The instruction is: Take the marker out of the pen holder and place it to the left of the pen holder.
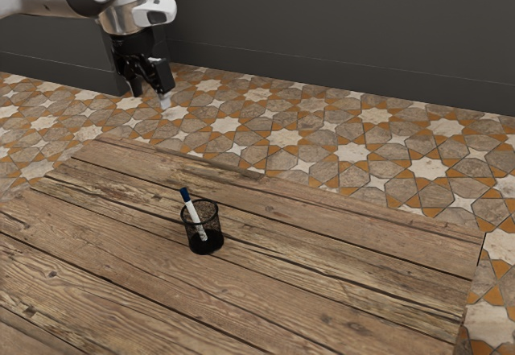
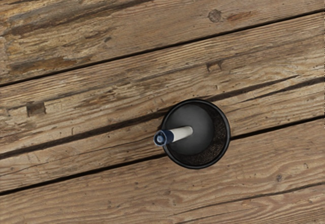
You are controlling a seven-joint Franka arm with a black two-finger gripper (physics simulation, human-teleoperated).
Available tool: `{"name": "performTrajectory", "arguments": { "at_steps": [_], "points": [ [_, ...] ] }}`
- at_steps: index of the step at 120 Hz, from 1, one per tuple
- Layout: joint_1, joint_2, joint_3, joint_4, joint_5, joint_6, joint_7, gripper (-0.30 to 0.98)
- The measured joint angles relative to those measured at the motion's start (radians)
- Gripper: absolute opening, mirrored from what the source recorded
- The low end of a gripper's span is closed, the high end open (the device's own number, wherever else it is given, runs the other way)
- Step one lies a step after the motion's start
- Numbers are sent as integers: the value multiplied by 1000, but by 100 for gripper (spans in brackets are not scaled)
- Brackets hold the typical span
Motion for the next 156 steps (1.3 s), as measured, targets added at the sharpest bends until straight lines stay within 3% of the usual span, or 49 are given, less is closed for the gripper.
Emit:
{"name": "performTrajectory", "arguments": {
  "at_steps": [28, 44, 61, 108, 156],
  "points": [
    [-1, 48, 2, 11, -6, -8, 8, 69],
    [9, 145, 42, -8, -114, 4, 24, 69],
    [29, 191, 46, -69, -163, 24, 36, 69],
    [38, 266, 39, -186, -222, 247, 51, 69],
    [37, 303, 28, -209, -241, 303, 60, 69]
  ]
}}
